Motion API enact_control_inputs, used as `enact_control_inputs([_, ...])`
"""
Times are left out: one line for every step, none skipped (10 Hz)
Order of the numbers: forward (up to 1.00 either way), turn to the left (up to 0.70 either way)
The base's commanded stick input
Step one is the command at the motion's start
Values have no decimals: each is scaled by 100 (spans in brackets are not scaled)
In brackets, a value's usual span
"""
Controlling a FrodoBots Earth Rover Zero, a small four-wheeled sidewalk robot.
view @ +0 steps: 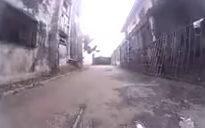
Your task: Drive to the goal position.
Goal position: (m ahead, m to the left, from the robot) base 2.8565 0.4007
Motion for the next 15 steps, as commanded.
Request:
enact_control_inputs([70,0])
enact_control_inputs([70,0])
enact_control_inputs([70,0])
enact_control_inputs([70,0])
enact_control_inputs([70,0])
enact_control_inputs([70,0])
enact_control_inputs([70,0])
enact_control_inputs([70,0])
enact_control_inputs([70,0])
enact_control_inputs([70,0])
enact_control_inputs([70,0])
enact_control_inputs([70,0])
enact_control_inputs([70,0])
enact_control_inputs([70,0])
enact_control_inputs([70,0])
